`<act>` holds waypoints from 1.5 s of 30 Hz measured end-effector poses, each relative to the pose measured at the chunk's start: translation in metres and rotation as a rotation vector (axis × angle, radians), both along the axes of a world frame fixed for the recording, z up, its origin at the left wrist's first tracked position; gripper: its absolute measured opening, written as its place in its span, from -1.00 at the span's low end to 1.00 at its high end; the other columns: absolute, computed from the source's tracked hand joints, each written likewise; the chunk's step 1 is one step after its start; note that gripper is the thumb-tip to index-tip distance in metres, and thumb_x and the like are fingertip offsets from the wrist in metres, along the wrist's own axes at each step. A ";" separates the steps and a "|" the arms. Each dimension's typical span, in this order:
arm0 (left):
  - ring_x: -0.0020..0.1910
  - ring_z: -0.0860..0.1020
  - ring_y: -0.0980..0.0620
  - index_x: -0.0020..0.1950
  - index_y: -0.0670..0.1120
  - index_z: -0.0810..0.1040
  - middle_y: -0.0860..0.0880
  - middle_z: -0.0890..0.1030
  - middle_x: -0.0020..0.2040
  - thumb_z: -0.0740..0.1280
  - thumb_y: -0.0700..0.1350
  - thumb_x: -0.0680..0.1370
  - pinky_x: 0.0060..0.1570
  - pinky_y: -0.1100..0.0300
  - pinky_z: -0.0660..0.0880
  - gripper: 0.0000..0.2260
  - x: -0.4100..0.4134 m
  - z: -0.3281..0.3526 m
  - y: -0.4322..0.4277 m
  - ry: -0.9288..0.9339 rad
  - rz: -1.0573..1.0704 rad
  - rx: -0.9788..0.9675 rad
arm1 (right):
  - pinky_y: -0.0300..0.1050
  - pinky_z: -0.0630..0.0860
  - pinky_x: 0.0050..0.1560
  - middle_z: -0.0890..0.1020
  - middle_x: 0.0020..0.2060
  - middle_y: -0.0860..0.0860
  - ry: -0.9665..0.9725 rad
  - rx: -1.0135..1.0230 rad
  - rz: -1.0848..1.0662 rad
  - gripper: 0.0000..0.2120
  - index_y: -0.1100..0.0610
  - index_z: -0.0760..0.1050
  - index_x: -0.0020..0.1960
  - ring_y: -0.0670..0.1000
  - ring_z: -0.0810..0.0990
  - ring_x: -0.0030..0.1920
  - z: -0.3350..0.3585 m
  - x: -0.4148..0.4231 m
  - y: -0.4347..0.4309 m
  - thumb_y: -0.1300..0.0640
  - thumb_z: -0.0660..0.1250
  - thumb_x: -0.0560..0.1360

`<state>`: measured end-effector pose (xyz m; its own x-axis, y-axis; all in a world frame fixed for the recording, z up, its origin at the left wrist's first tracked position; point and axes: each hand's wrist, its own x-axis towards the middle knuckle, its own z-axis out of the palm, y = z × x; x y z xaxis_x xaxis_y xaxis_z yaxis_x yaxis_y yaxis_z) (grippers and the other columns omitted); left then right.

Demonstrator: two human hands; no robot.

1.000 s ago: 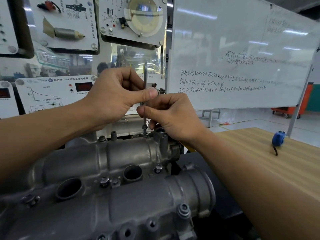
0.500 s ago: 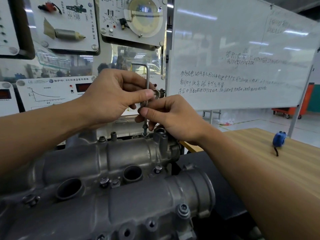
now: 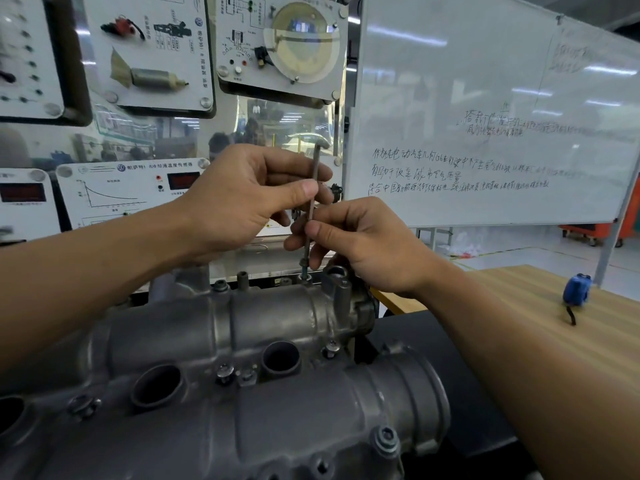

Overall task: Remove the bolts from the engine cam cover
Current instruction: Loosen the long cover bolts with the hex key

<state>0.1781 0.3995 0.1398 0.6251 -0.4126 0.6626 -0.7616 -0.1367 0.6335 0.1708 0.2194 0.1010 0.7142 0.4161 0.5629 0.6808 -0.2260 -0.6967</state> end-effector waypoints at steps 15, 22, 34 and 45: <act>-0.38 0.66 -0.01 -0.15 -0.19 0.56 -0.05 0.67 -0.34 0.53 -0.10 0.29 -0.35 0.15 0.62 -0.74 -0.024 0.042 0.031 -0.006 0.127 -0.137 | 0.05 0.39 -0.37 0.58 -0.36 0.33 -0.158 0.012 -0.062 -0.75 0.26 0.69 -0.18 0.16 0.46 -0.43 0.036 -0.008 0.042 0.07 0.44 0.52; -0.32 0.64 -0.02 -0.23 -0.11 0.58 -0.12 0.67 -0.31 0.55 -0.07 0.22 -0.27 0.13 0.63 -0.76 -0.032 0.033 0.074 0.017 0.212 -0.019 | -0.12 0.26 -0.39 0.49 -0.46 0.29 -0.143 -0.132 0.031 -0.73 0.25 0.66 -0.27 0.01 0.28 -0.45 0.035 -0.005 0.073 0.09 0.46 0.50; -0.32 0.64 -0.07 -0.23 -0.13 0.58 -0.09 0.66 -0.33 0.54 -0.08 0.24 -0.26 0.09 0.66 -0.77 -0.024 -0.003 0.069 0.049 0.181 -0.056 | 0.04 0.40 -0.37 0.61 -0.34 0.33 -0.145 -0.303 0.032 -0.74 0.29 0.67 -0.19 0.21 0.43 -0.44 0.018 -0.001 0.070 0.08 0.44 0.51; -0.24 0.64 0.05 -0.06 -0.08 0.65 -0.02 0.70 -0.20 0.44 -0.19 0.48 -0.23 0.21 0.58 -0.93 -0.020 -0.015 0.071 0.177 0.123 -0.119 | -0.12 0.34 -0.36 0.53 -0.44 0.22 -0.146 -0.357 0.027 -0.72 0.26 0.61 -0.26 -0.02 0.37 -0.45 0.018 0.000 0.070 0.14 0.38 0.57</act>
<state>0.1584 0.4704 0.1247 0.7768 -0.2514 0.5774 -0.6193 -0.1381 0.7729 0.1713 0.2898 0.1186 0.6232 0.6218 0.4744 0.7762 -0.4175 -0.4725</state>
